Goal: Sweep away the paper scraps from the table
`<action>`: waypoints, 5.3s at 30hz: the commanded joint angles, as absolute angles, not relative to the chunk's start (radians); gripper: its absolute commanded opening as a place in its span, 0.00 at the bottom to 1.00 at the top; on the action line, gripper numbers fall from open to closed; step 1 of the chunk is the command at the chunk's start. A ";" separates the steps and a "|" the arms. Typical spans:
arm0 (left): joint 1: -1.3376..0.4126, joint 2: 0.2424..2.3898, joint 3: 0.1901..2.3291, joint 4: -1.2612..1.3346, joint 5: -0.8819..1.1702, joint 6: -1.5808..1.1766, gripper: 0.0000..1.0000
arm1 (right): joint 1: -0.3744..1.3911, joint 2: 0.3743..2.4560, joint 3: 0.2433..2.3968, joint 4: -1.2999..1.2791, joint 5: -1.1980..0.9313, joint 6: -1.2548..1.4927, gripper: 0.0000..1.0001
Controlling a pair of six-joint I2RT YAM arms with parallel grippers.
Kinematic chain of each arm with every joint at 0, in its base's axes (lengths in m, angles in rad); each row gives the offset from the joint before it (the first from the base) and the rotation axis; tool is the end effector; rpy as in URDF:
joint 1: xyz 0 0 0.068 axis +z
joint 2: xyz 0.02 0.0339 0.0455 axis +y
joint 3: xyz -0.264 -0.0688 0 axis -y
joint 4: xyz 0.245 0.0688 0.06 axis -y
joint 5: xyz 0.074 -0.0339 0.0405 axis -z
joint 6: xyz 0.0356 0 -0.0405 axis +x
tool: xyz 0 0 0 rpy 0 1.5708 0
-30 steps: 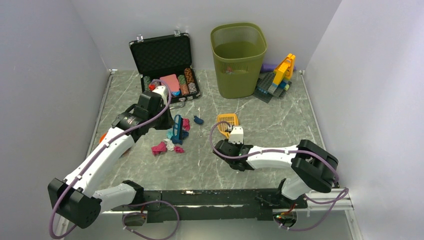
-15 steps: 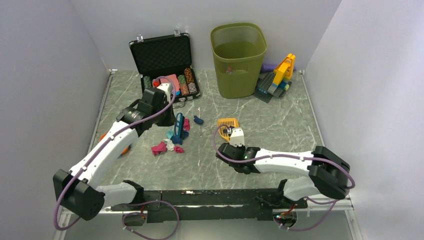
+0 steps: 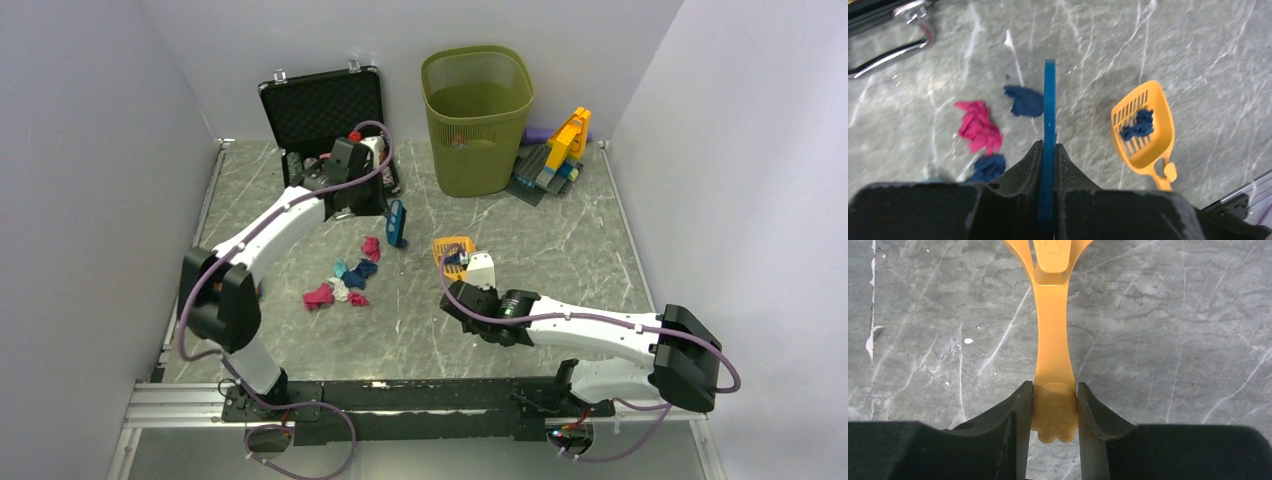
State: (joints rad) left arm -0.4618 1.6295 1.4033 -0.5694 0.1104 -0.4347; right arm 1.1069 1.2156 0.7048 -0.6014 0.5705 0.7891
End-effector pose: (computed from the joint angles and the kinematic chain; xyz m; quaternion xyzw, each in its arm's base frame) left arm 0.3244 -0.1658 0.3024 0.0334 0.9240 -0.2096 0.3180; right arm 0.1144 0.1857 0.2004 -0.0847 0.9328 0.0173 0.3498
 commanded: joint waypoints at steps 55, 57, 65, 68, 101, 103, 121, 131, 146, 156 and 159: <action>-0.339 1.732 1.557 -1.066 -0.162 -0.109 0.00 | 1.301 1.553 1.195 -1.019 0.239 0.336 0.00; -0.338 1.759 1.573 -1.051 -0.112 -0.102 0.00 | 1.301 1.593 1.226 -1.023 0.239 0.328 0.00; -0.357 1.886 1.639 -1.063 -0.009 -0.106 0.00 | 1.297 1.712 1.344 -1.017 0.212 0.337 0.00; -0.378 1.884 1.618 -1.069 0.036 -0.103 0.00 | 1.287 1.733 1.369 -1.012 0.203 0.339 0.00; -0.519 1.474 1.500 -1.151 0.051 -0.218 0.00 | 1.273 1.565 1.130 -0.779 0.384 0.356 0.00; -0.505 1.443 1.506 -1.148 0.031 -0.235 0.00 | 1.280 1.542 1.108 -0.756 0.401 0.362 0.00; -0.163 1.112 1.383 -1.078 0.092 -0.244 0.00 | 1.232 1.450 1.449 -0.893 0.435 0.332 0.00; -0.149 1.070 1.322 -1.080 0.094 -0.221 0.00 | 0.959 1.497 1.754 -0.882 0.201 0.249 0.00; -0.146 1.042 1.196 -1.040 0.135 -0.213 0.00 | 0.549 1.676 2.096 -0.846 -0.134 0.289 0.00; -0.146 1.038 1.178 -1.024 0.155 -0.215 0.00 | 0.196 1.652 1.850 -0.448 -0.649 0.731 0.00; -0.146 1.037 1.178 -1.027 0.153 -0.214 0.00 | 0.103 1.614 1.611 -0.100 -0.819 1.030 0.00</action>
State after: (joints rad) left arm -0.1509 1.0611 1.1820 -1.0565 0.1349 -0.2256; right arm 0.2073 1.6718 1.8381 -0.5583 -0.5087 0.6193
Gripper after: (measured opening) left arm 0.126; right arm 0.368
